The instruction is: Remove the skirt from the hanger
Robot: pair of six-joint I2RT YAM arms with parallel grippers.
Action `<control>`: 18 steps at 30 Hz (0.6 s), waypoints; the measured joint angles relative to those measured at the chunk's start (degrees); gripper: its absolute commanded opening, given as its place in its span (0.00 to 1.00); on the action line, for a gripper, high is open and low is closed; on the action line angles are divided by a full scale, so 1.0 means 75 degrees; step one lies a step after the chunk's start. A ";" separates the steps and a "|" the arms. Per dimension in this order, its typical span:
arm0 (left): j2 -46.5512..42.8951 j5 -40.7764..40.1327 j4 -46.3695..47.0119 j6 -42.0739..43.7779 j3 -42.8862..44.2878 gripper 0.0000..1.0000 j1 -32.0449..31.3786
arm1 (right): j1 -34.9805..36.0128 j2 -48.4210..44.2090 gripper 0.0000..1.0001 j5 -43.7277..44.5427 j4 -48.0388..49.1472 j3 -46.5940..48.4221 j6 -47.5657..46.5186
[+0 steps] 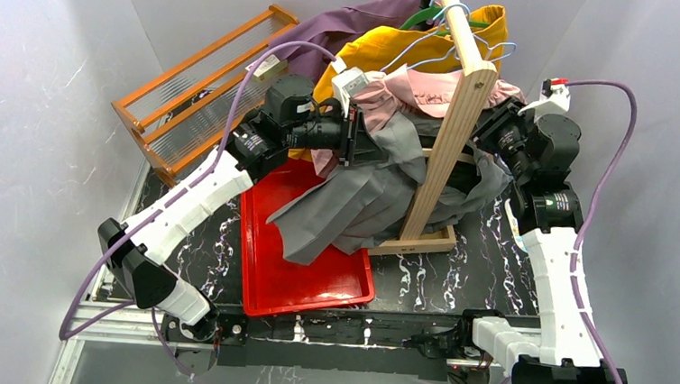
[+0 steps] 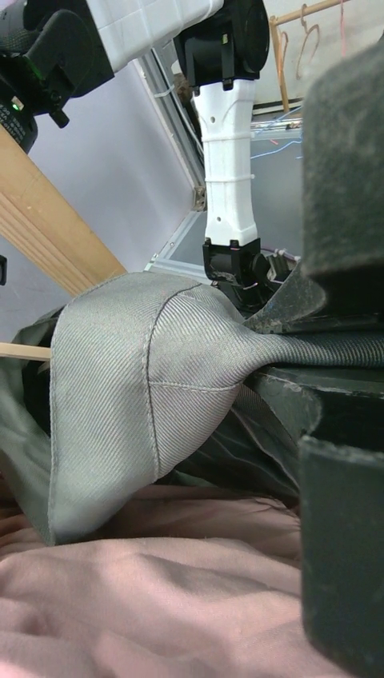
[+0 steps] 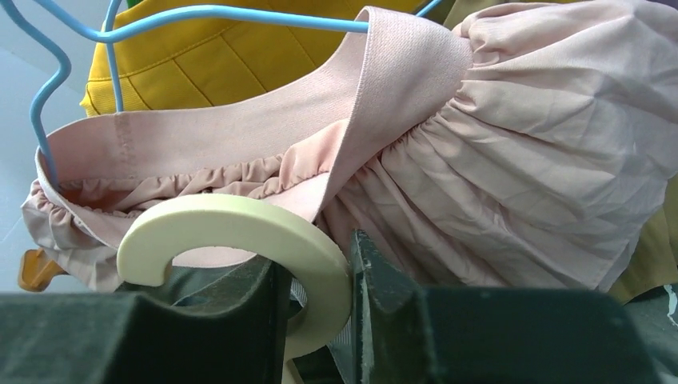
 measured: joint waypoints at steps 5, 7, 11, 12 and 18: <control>-0.0169 -0.0192 -0.0082 -0.0052 -0.0090 0.53 -0.0012 | -0.0009 -0.0131 0.00 0.0006 0.0137 -0.0128 0.0187; -0.0425 -0.0300 -0.0169 -0.0035 -0.0230 0.65 -0.0012 | -0.0041 -0.0198 0.00 0.0093 0.0163 -0.0154 0.0309; -0.1276 -0.0778 -0.0443 0.0023 -0.0714 0.96 -0.0012 | -0.0044 -0.0341 0.00 0.0242 0.0233 -0.0245 0.0446; -0.1478 -0.0898 -0.0525 0.0044 -0.0842 0.95 -0.0012 | -0.0047 -0.0353 0.00 0.0274 0.0256 -0.0245 0.0463; -0.2194 -0.1574 -0.1049 0.0157 -0.1626 0.81 -0.0012 | -0.0047 -0.0356 0.00 0.0262 0.0256 -0.0239 0.0481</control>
